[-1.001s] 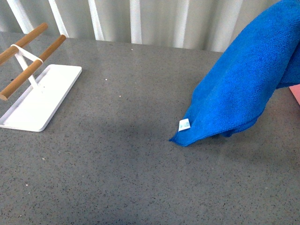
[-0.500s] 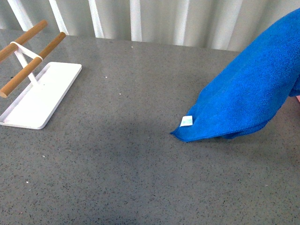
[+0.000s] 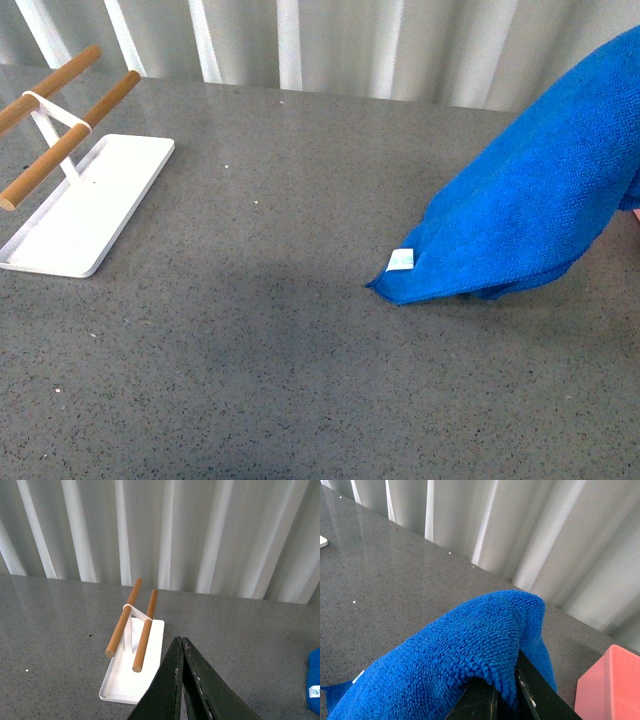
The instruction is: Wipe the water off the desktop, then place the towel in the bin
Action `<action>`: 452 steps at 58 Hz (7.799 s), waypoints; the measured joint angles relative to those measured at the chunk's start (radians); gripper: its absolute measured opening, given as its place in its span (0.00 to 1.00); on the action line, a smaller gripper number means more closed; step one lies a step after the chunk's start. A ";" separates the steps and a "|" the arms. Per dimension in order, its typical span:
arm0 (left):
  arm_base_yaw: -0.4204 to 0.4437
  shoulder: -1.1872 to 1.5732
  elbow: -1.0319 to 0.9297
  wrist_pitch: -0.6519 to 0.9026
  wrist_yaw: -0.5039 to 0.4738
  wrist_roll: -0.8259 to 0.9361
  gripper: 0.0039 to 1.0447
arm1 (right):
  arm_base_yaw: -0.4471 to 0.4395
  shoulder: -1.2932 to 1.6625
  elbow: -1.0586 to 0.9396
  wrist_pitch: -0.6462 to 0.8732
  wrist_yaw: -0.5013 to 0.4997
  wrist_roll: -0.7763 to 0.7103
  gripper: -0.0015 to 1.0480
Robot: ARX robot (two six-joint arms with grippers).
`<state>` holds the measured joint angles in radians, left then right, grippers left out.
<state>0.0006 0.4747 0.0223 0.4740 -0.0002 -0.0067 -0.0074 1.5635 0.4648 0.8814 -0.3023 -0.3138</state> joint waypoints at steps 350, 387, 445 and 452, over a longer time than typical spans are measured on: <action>0.000 -0.471 0.000 -0.472 0.000 0.002 0.94 | -0.411 0.354 0.914 -1.435 0.462 0.447 0.26; 0.000 -0.471 0.000 -0.472 0.000 0.002 0.94 | -0.474 0.353 0.839 -1.434 0.179 0.698 0.93; 0.000 -0.471 0.000 -0.472 0.000 0.002 0.94 | -0.522 0.411 0.864 -1.208 -0.086 0.721 0.93; 0.000 -0.471 0.000 -0.472 0.000 0.002 0.94 | -0.536 0.414 0.896 -1.279 0.006 0.672 0.93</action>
<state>0.0006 0.0040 0.0223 0.0021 0.0002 -0.0044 -0.5430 1.9770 1.3609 -0.3977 -0.2966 0.3584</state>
